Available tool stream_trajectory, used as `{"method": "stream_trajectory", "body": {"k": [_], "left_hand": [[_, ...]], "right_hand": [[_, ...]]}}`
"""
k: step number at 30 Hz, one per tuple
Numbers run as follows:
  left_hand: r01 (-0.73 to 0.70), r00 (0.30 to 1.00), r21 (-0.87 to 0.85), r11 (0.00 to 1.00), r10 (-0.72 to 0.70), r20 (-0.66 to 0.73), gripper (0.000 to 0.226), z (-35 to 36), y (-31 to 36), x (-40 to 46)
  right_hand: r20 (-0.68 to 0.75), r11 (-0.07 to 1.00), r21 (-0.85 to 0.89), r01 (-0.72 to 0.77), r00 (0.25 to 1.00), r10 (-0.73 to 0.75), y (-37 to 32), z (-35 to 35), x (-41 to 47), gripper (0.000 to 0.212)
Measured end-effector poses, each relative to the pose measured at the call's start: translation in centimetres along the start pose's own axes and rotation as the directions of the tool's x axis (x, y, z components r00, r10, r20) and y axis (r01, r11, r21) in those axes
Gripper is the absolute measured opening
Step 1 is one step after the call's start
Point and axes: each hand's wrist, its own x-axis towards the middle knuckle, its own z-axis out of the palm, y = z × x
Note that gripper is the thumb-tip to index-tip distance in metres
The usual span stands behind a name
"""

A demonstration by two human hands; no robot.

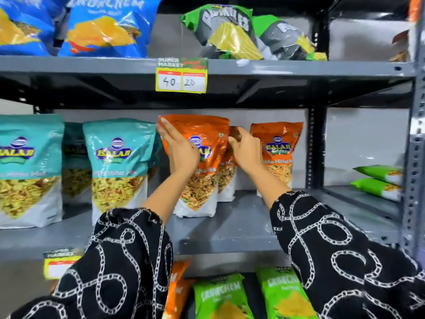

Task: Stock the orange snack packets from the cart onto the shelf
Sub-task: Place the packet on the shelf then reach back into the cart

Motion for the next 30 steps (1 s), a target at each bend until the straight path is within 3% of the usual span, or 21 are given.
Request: {"method": "stream_trajectory", "body": {"k": [3, 6, 8, 11, 15, 18, 22, 24, 26, 28, 30], "left_hand": [[-0.202, 0.978, 0.053, 0.978, 0.204, -0.044, 0.088, 2.1, 2.1, -4.8], [-0.440, 0.897, 0.023, 0.898, 0.438, 0.053, 0.083, 5.2, 4.8, -10.8], [-0.545, 0.826, -0.091, 0.834, 0.552, 0.114, 0.080, 7.9, 6.8, -15.3], [-0.592, 0.739, -0.250, 0.766, 0.640, 0.210, 0.081, 12.3, 9.9, -22.6], [-0.629, 0.566, -0.437, 0.643, 0.764, 0.311, 0.065, 18.2, 13.4, -33.5], [-0.626, 0.396, -0.524, 0.577, 0.814, 0.425, 0.068, 21.4, 15.1, -40.3], [-0.582, 0.217, -0.625, 0.521, 0.840, 0.497, 0.060, 24.8, 16.9, -49.3], [-0.567, 0.107, -0.626, 0.536, 0.801, 0.589, 0.064, 26.5, 17.2, -53.8], [-0.495, -0.055, -0.630, 0.598, 0.702, 0.710, 0.071, 28.1, 16.9, -58.0], [-0.396, -0.290, -0.611, 0.686, 0.538, 0.792, 0.076, 29.4, 16.5, -62.5], [-0.285, -0.530, -0.571, 0.770, 0.370, 0.763, 0.081, 29.7, 16.0, -66.6]], "right_hand": [[-0.091, 0.994, -0.050, 0.099, 0.990, -0.104, 2.9, -2.4, -3.2, 0.048], [-0.201, 0.978, -0.115, 0.175, 0.960, -0.195, 6.5, -6.4, -7.4, 0.051], [-0.265, 0.958, -0.216, 0.187, 0.933, -0.242, 9.3, -9.7, -10.7, 0.052], [-0.317, 0.943, -0.299, 0.143, 0.917, -0.240, 14.0, -15.0, -16.0, 0.050], [-0.327, 0.923, -0.385, -0.017, 0.938, -0.119, 21.6, -21.8, -24.6, 0.046], [-0.292, 0.883, -0.432, -0.184, 0.955, 0.057, 27.2, -25.9, -31.9, 0.046], [-0.261, 0.696, -0.572, -0.434, 0.901, 0.347, 34.4, -31.4, -41.4, 0.042], [-0.249, 0.573, -0.609, -0.548, 0.818, 0.518, 37.4, -33.8, -45.5, 0.042], [-0.205, 0.442, -0.624, -0.645, 0.680, 0.704, 39.2, -35.7, -49.0, 0.041], [-0.081, 0.339, -0.626, -0.702, 0.491, 0.867, 40.3, -37.3, -52.3, 0.043], [0.141, 0.252, -0.671, -0.698, 0.213, 0.967, 40.9, -38.5, -55.6, 0.054]]}}
